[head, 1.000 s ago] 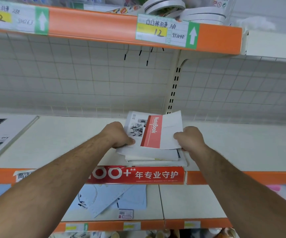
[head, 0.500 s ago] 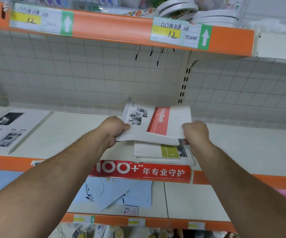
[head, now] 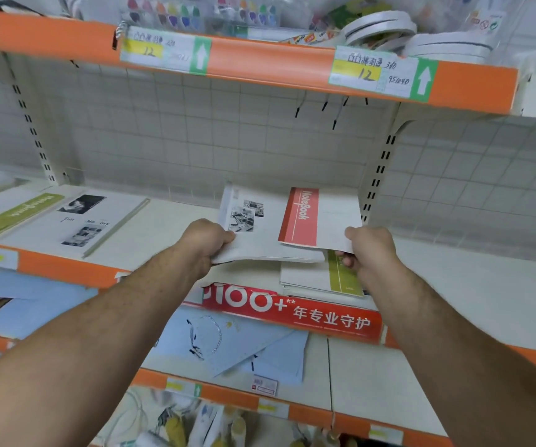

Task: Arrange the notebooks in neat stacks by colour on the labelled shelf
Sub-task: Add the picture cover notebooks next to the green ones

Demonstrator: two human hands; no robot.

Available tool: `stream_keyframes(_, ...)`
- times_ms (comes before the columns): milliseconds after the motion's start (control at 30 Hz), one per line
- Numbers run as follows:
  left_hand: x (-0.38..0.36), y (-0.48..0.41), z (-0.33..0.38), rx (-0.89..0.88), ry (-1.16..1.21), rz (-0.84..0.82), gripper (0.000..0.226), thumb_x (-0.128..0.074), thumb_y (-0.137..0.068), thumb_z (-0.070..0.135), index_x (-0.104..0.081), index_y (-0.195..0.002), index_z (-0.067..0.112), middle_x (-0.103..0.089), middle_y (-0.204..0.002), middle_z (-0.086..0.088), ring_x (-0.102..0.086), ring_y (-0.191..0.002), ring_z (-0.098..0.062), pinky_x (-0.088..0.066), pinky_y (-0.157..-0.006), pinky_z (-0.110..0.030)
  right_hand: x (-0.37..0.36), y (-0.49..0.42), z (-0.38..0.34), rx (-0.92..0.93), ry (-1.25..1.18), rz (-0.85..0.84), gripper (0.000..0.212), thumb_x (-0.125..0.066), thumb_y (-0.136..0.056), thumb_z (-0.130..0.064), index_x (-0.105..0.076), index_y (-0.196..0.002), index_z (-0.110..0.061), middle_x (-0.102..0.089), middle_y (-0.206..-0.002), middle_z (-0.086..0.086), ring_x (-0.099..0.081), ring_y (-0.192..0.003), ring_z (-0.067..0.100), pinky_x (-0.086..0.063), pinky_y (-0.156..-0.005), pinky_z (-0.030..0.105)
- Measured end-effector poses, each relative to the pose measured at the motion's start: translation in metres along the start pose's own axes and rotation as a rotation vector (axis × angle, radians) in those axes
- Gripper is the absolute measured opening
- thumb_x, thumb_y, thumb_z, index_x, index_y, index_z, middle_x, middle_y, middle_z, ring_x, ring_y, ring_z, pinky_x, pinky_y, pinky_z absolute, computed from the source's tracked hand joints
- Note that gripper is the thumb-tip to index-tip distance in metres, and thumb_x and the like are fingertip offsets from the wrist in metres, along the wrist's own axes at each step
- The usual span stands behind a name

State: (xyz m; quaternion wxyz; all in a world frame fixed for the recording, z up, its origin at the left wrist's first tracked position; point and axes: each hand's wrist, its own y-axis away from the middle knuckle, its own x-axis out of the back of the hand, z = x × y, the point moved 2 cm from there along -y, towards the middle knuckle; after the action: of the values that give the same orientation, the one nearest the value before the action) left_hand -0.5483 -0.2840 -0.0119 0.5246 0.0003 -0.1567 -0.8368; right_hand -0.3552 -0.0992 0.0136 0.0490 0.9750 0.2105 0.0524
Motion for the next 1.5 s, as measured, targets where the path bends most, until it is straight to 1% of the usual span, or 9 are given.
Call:
stream_keyframes(333, 0.114, -0.004, -0.021, 0.007, 0.037, 0.027, 0.01, -0.065, -0.09, 0.002, -0.061, -0.097, -0.002, -0.069, -0.106, -0.027, -0.069, -0.095, -0.04, -0.054, -0.089, -0.052, -0.097, 0.057, -0.008, 0.025, 0.015, -0.096, 0.016, -0.048, -0.095, -0.001, -0.057, -0.084, -0.008, -0.063, -0.069, 0.01, -0.05, -0.046, 0.018, -0.032, -0.043, 0.026)
stream_keyframes(467, 0.184, -0.009, -0.036, 0.02, 0.033, 0.031, 0.017, -0.066, -0.09, 0.004, -0.062, -0.106, -0.003, -0.07, -0.1, -0.022, -0.069, -0.093, -0.038, -0.056, -0.087, -0.058, -0.161, 0.092, -0.004, 0.031, 0.029, -0.127, 0.017, -0.048, -0.093, -0.001, -0.06, -0.083, -0.007, -0.064, -0.066, 0.009, -0.05, -0.047, 0.019, -0.033, -0.044, 0.026)
stream_keyframes(633, 0.272, -0.022, -0.052, -0.025, -0.041, 0.072, 0.01, -0.065, -0.091, 0.003, -0.057, -0.086, 0.003, -0.061, -0.079, -0.015, -0.06, -0.069, -0.029, -0.052, -0.065, -0.034, -0.243, 0.139, 0.004, 0.058, 0.051, -0.166, 0.014, -0.048, -0.093, -0.003, -0.061, -0.09, -0.007, -0.064, -0.073, 0.009, -0.05, -0.048, 0.019, -0.035, -0.043, 0.026)
stream_keyframes(800, 0.335, -0.039, -0.066, -0.007, -0.043, 0.052, 0.016, -0.068, -0.09, 0.006, -0.052, -0.085, 0.007, -0.061, -0.089, -0.016, -0.06, -0.081, -0.031, -0.047, -0.074, -0.036, -0.301, 0.17, 0.011, 0.057, 0.056, -0.205, 0.014, -0.047, -0.091, -0.002, -0.06, -0.087, -0.005, -0.061, -0.067, 0.012, -0.043, -0.045, 0.021, -0.032, -0.044, 0.027)
stream_keyframes(900, 0.354, -0.049, -0.068, 0.001, -0.017, 0.046, 0.017, -0.066, -0.091, 0.004, -0.051, -0.086, 0.006, -0.059, -0.081, -0.013, -0.057, -0.071, -0.029, -0.047, -0.063, -0.028, -0.323, 0.177, 0.01, 0.065, 0.069, -0.204, 0.014, -0.047, -0.089, -0.002, -0.061, -0.085, -0.005, -0.06, -0.066, 0.012, -0.042, -0.045, 0.021, -0.032, -0.045, 0.026)
stream_keyframes(1133, 0.374, -0.086, -0.063, 0.012, -0.025, 0.062, 0.016, -0.071, -0.088, 0.009, -0.055, -0.088, 0.008, -0.067, -0.104, -0.021, -0.065, -0.098, -0.039, -0.053, -0.088, -0.047, -0.364, 0.16, 0.008, 0.054, 0.082, -0.205, 0.017, -0.048, -0.089, -0.003, -0.064, -0.087, -0.005, -0.063, -0.065, 0.01, -0.045, -0.046, 0.02, -0.034, -0.044, 0.027)
stream_keyframes(1233, 0.376, -0.106, -0.055, 0.004, -0.048, 0.063, 0.015, -0.068, -0.09, 0.008, -0.054, -0.084, 0.008, -0.064, -0.094, -0.018, -0.063, -0.088, -0.035, -0.051, -0.077, -0.043, -0.383, 0.141, 0.006, 0.051, 0.063, -0.213, 0.017, -0.048, -0.09, -0.003, -0.064, -0.088, -0.005, -0.065, -0.069, 0.01, -0.047, -0.046, 0.019, -0.035, -0.043, 0.027)
stream_keyframes(1367, 0.379, -0.132, -0.045, 0.006, -0.064, 0.078, 0.013, -0.069, -0.089, 0.007, -0.056, -0.087, 0.006, -0.066, -0.095, -0.017, -0.065, -0.092, -0.036, -0.056, -0.085, -0.046, -0.406, 0.116, 0.002, 0.031, 0.035, -0.224, 0.016, -0.048, -0.091, -0.002, -0.064, -0.089, -0.006, -0.064, -0.07, 0.008, -0.046, -0.047, 0.019, -0.033, -0.043, 0.026)
stream_keyframes(1500, 0.379, -0.158, -0.037, -0.002, -0.041, 0.067, 0.008, -0.066, -0.09, 0.003, -0.059, -0.088, 0.005, -0.066, -0.084, -0.015, -0.064, -0.079, -0.032, -0.052, -0.076, -0.04, -0.421, 0.102, -0.005, 0.028, 0.044, -0.225, 0.017, -0.049, -0.093, -0.002, -0.058, -0.08, -0.008, -0.061, -0.068, 0.009, -0.046, -0.047, 0.019, -0.033, -0.044, 0.027)
